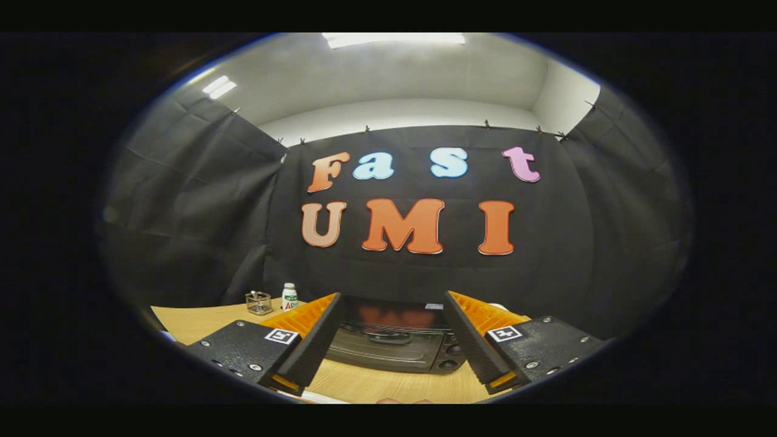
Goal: Open the toaster oven, put the food inside, and close the toaster oven door.
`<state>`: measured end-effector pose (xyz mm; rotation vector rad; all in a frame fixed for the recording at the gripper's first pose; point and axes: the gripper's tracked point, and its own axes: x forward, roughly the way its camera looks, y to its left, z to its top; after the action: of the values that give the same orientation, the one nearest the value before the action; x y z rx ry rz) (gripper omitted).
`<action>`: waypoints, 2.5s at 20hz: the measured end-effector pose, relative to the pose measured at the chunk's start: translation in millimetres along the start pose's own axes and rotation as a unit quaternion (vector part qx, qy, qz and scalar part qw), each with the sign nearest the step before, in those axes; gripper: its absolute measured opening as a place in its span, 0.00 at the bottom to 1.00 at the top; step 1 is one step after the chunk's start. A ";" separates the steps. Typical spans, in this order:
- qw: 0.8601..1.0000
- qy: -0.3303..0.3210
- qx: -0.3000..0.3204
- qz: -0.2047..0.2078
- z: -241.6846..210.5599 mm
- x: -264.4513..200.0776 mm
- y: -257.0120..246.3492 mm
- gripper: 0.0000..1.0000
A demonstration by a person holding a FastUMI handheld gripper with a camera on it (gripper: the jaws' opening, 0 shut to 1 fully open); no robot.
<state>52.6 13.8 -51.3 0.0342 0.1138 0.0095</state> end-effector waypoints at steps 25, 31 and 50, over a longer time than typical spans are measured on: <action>0.993 0.113 0.020 -0.034 -132.6 122.9 27.7 0.97; 0.995 0.098 0.029 -0.022 -131.7 114.5 32.1 0.91; 0.980 0.173 0.068 0.069 -173.1 -8.5 61.9 0.85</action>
<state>24.0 81.4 -220.0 0.1775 0.4602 0.1475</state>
